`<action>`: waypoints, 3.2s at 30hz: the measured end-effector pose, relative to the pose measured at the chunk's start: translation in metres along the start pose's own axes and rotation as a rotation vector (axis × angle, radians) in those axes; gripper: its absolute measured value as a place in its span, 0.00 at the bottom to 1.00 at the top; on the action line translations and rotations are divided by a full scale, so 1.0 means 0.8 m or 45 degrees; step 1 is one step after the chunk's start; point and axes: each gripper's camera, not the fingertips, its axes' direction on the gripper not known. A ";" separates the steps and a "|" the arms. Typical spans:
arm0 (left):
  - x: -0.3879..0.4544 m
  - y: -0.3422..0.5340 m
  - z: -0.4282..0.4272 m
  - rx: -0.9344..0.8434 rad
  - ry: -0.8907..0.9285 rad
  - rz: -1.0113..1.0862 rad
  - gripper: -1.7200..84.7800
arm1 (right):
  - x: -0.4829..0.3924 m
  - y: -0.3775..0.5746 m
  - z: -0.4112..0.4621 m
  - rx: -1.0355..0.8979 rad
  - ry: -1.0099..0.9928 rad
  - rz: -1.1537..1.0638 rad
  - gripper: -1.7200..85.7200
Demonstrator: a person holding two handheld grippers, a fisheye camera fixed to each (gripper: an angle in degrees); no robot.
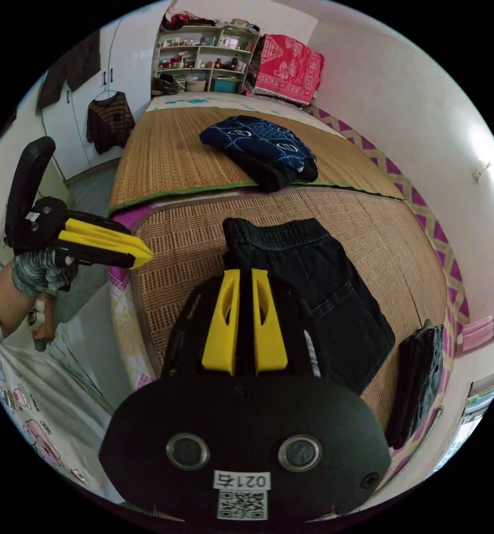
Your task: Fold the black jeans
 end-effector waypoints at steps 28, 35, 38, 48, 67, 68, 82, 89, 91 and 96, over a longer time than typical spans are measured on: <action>0.000 0.014 0.018 0.000 -0.040 -0.046 0.01 | -0.037 -0.171 -0.156 -0.079 0.221 -0.040 0.10; 0.000 0.011 0.030 -0.003 -0.023 -0.036 0.01 | 0.180 -0.100 -0.384 0.439 -0.225 0.540 0.07; 0.004 0.000 0.044 -0.002 0.006 -0.016 0.01 | 0.284 0.007 -0.502 0.626 -0.201 0.811 0.07; 0.047 -0.065 0.127 -0.050 0.070 0.122 0.01 | 0.451 0.392 -0.662 0.586 0.037 1.685 0.07; 0.163 -0.046 0.183 -0.108 0.212 0.499 0.01 | 0.453 0.462 -0.736 0.425 0.080 2.052 0.08; 0.172 -0.043 0.181 -0.088 0.189 0.534 0.01 | 0.448 0.434 -0.748 0.323 0.191 1.994 0.10; 0.411 -0.048 0.285 -0.124 0.331 1.029 0.14 | 0.369 0.079 -0.634 0.092 0.268 1.026 0.14; 0.407 -0.080 0.289 -0.118 0.378 0.879 0.03 | 0.356 0.083 -0.609 0.096 0.179 1.094 0.12; 0.366 -0.103 0.254 -0.020 0.474 0.726 0.01 | 0.352 0.080 -0.608 0.092 0.166 1.102 0.12; 0.217 -0.142 0.124 0.256 0.370 0.519 0.01 | 0.338 0.072 -0.607 0.071 0.164 1.107 0.12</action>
